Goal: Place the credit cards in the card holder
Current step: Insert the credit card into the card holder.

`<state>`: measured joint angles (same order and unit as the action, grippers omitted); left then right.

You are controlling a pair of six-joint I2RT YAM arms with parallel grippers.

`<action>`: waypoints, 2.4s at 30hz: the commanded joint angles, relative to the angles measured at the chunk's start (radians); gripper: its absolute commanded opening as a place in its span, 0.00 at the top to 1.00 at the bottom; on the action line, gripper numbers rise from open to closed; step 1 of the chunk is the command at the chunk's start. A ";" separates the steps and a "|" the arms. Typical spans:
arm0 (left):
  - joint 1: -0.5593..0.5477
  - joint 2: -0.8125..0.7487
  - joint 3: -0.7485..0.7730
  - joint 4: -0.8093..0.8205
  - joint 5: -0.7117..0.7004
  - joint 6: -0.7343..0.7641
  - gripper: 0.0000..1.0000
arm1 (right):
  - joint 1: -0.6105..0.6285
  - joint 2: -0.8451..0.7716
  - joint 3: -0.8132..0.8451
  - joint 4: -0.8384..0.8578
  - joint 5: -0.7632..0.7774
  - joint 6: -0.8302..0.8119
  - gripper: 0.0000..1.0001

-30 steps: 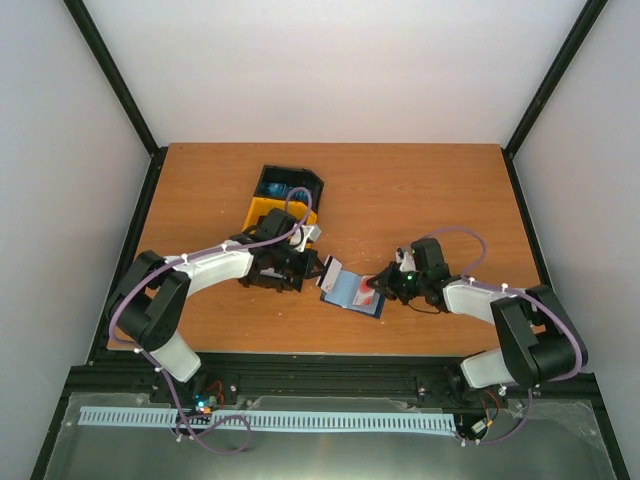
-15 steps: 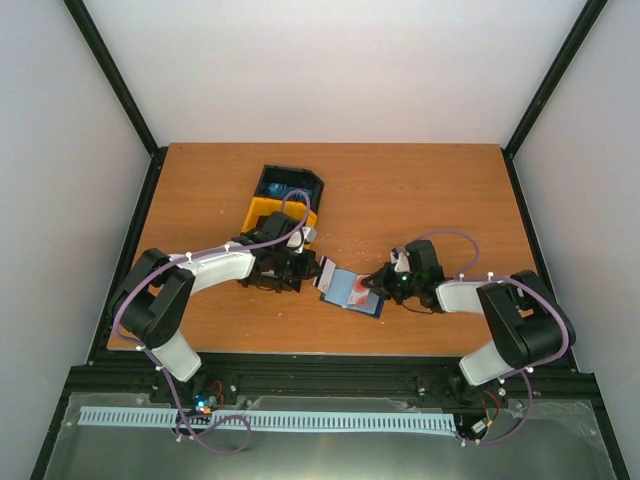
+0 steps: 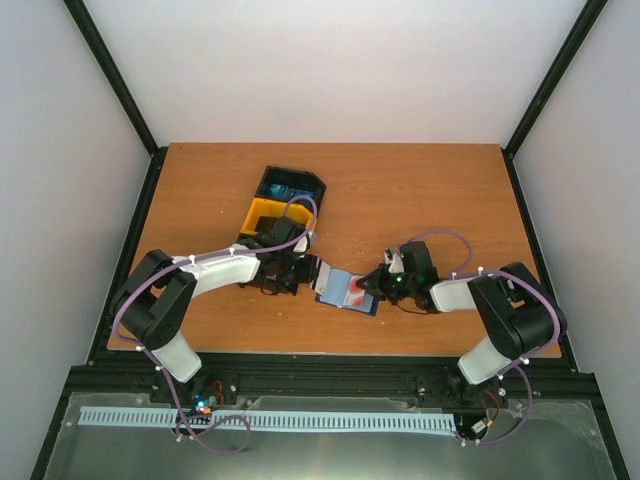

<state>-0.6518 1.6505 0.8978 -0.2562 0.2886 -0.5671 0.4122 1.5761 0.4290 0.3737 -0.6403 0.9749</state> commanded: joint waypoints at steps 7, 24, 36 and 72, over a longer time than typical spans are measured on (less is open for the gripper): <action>-0.025 -0.006 0.027 -0.166 -0.181 -0.011 0.99 | 0.017 0.025 -0.015 0.132 -0.034 0.067 0.97; -0.025 -0.046 0.122 -0.259 -0.190 0.013 0.99 | 0.026 0.029 0.003 0.146 -0.049 0.074 0.97; -0.024 -0.036 0.072 -0.243 -0.209 -0.012 0.99 | 0.069 0.112 0.078 0.142 -0.032 0.056 0.97; -0.025 -0.001 0.054 -0.235 -0.186 0.004 0.99 | 0.123 0.262 0.193 0.128 -0.052 0.000 0.75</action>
<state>-0.6724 1.6108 0.9657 -0.4828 0.1017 -0.5674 0.5205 1.8519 0.6170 0.5591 -0.7059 0.9989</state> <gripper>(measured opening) 0.011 0.210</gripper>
